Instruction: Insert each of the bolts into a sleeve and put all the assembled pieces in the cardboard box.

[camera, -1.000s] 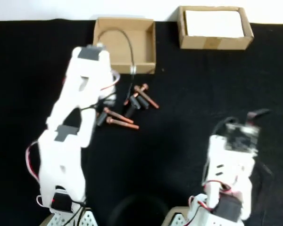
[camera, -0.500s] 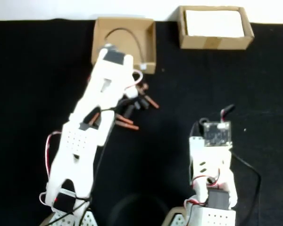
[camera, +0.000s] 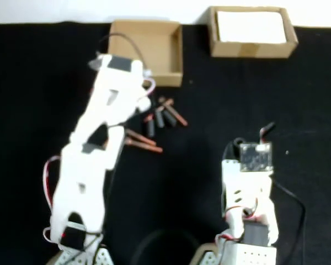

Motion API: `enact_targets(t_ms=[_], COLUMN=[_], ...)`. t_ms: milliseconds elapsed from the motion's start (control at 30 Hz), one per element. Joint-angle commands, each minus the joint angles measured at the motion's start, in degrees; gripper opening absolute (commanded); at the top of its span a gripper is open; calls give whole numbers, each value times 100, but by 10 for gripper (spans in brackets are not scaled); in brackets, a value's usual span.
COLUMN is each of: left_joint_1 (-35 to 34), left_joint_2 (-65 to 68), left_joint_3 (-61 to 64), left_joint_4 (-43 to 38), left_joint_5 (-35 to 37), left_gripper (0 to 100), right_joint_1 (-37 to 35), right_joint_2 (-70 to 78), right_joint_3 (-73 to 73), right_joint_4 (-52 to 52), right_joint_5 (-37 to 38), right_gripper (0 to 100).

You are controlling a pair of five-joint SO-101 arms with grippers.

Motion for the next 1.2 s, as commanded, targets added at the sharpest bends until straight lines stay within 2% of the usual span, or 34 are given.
enact_targets(t_ms=[0, 133, 333, 533, 600, 933, 1167], left_joint_1=[-101, -92, -13, -40, -40, -57, -40], left_joint_2=[-576, -242, 593, 1314, 1376, 1393, 1420], left_joint_3=[532, 558, 145, -400, -479, -1147, -1877], left_joint_4=[-229, -730, -1055, -1037, -1037, -1029, -1073], left_joint_5=[26, 141, 387, 369, 334, -1125, -2796], left_gripper=[216, 216, 216, 214, 186, 10, 12], right_joint_1=[22, 22, 22, 22, 22, 22, 22], right_joint_2=[22, 22, 22, 22, 22, 22, 31], right_joint_3=[752, 752, 752, 752, 752, 752, 752], right_joint_4=[-136, -136, -136, -136, -136, -136, -136], right_joint_5=[-53, -53, -53, -53, -53, -53, -53], right_gripper=[8, 8, 8, 8, 8, 8, 8])
